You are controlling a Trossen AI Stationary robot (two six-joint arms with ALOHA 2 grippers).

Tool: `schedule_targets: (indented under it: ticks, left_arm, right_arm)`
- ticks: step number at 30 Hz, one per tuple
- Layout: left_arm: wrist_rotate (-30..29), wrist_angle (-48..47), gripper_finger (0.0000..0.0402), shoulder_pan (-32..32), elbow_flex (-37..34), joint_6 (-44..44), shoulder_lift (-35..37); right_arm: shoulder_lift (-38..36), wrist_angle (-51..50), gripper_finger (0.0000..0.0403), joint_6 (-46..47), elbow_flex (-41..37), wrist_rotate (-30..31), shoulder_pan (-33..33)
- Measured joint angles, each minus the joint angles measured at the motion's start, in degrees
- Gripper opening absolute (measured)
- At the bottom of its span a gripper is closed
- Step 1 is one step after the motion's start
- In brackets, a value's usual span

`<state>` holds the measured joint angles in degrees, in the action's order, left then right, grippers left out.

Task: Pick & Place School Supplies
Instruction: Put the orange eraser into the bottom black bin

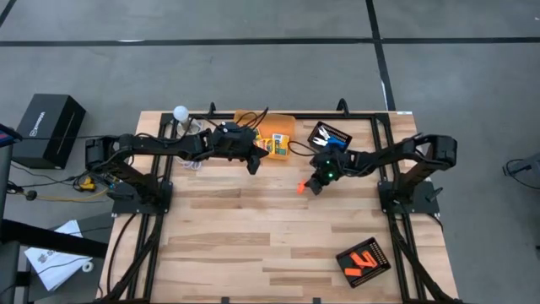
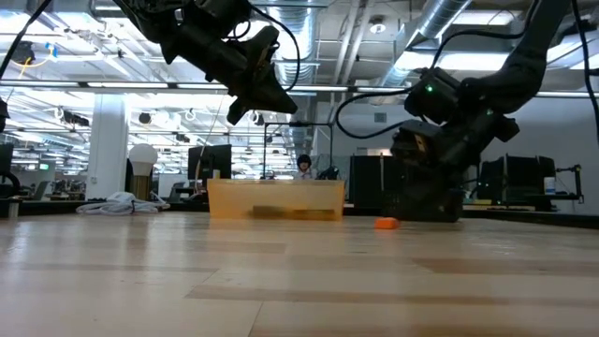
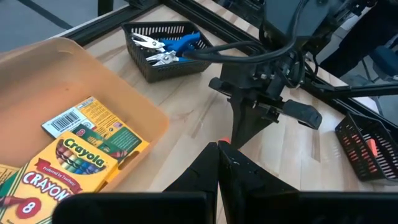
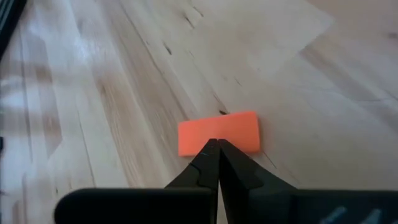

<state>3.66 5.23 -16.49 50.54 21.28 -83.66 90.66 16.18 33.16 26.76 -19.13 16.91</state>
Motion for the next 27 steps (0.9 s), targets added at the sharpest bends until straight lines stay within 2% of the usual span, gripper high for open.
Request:
schedule_targets:
  ticks: [7, 27]
  left_arm:
    - [0.02, -0.04, 0.0000, 0.00, 0.00, 0.00, 0.00]
    - [1.20, -0.10, 0.0000, 0.02, 0.00, 0.15, -0.07]
  right_arm:
    - [0.63, 1.16, 0.0000, 0.71, 0.00, -0.33, 0.02]
    - [0.65, -3.92, 0.0000, -1.04, 0.04, -0.51, -0.44]
